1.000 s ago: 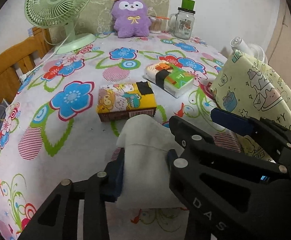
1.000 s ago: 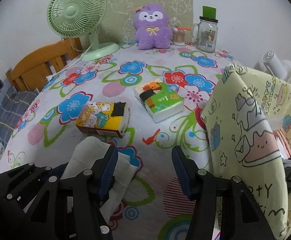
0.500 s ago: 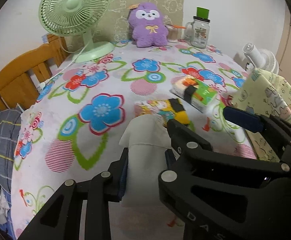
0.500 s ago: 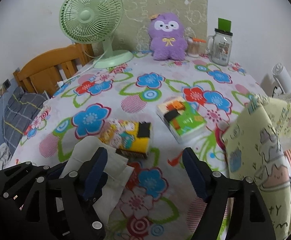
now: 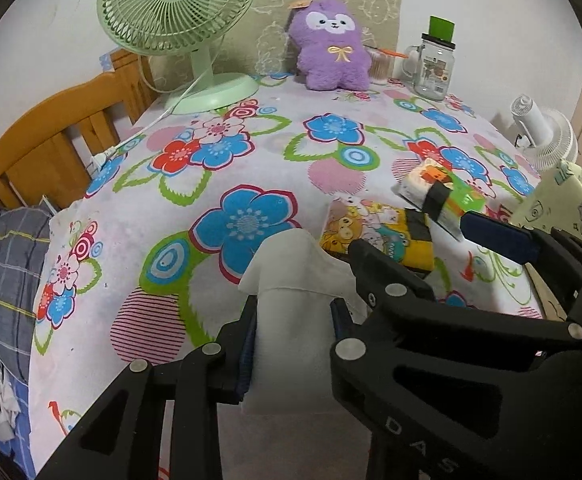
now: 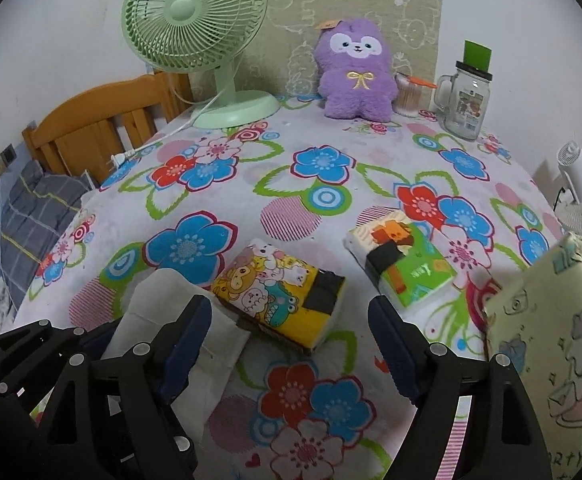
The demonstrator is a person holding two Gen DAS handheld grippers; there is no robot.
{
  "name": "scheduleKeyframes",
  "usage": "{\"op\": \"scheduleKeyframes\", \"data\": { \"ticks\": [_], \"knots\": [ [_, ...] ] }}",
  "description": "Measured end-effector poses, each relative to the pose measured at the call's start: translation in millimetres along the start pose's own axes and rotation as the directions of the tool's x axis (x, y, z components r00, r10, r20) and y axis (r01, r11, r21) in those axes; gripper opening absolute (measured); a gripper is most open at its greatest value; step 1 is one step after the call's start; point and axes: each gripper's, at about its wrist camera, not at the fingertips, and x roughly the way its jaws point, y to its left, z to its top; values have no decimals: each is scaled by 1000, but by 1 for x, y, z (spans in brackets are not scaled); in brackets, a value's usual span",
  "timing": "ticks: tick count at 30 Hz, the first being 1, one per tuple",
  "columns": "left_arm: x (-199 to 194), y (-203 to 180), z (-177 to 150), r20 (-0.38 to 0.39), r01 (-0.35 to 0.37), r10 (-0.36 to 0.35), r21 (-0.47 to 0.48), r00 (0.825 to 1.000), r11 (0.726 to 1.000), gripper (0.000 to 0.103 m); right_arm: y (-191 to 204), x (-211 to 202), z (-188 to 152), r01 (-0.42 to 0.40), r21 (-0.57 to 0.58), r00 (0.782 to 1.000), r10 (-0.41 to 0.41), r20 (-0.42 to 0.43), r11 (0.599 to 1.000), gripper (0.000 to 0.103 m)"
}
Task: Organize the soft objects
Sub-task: 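Lift white cloth with left tool while right tool grasps yellow cartoon snack packet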
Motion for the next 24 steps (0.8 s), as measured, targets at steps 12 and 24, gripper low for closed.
{"op": "scheduleKeyframes", "data": {
  "ticks": [12, 24],
  "knots": [
    [18, 8, 17, -26, 29, -29, -15, 999, 999, 36, -1, 27, 17, 10, 2, 1000, -10, -16, 1000, 95],
    [22, 1, 19, -16, 11, -11, 19, 1000, 1000, 37, -13, 47, 16, -13, 45, 997, 16, -77, 999, 62]
  ]
}}
